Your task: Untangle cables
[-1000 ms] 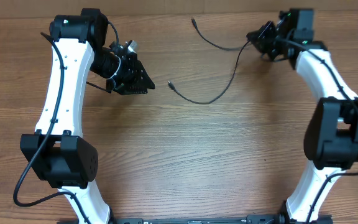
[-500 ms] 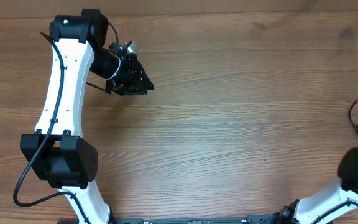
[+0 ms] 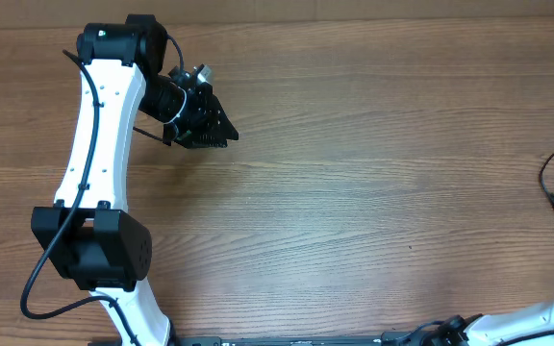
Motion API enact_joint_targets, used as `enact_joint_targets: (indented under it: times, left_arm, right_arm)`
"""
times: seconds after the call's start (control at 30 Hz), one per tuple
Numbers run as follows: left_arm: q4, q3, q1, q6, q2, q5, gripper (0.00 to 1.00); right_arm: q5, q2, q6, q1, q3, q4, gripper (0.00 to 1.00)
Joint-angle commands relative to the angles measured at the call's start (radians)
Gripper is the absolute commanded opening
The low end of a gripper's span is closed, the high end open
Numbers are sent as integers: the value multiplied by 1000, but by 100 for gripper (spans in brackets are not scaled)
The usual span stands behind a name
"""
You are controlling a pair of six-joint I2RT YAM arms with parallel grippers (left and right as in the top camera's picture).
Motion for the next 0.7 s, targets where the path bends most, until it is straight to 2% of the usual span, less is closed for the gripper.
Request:
enact_joint_targets:
  times: [0.0,0.03,0.23,0.43,0.67]
  left_arm:
    - [2,-3,-10,15,-5,18,27]
    - [1,-3,-13,15,-5,18,27]
    - [-1,-3,-40,15,-5,18,27]
    - [-2,-3,-61,16,-5,18,27]
    - [-3,-3,-61,16,-5,18,27]
  right_arm:
    - [8,-16,-17,-41,26,6,76]
    - [23,-16,-17,-50,26,5,100]
    - [35,-16,-16,-62,26,0,100]
    - [-43,-16,-17,-13,26,-15,100]
    - [40,-16,-4,109,23,-203,100]
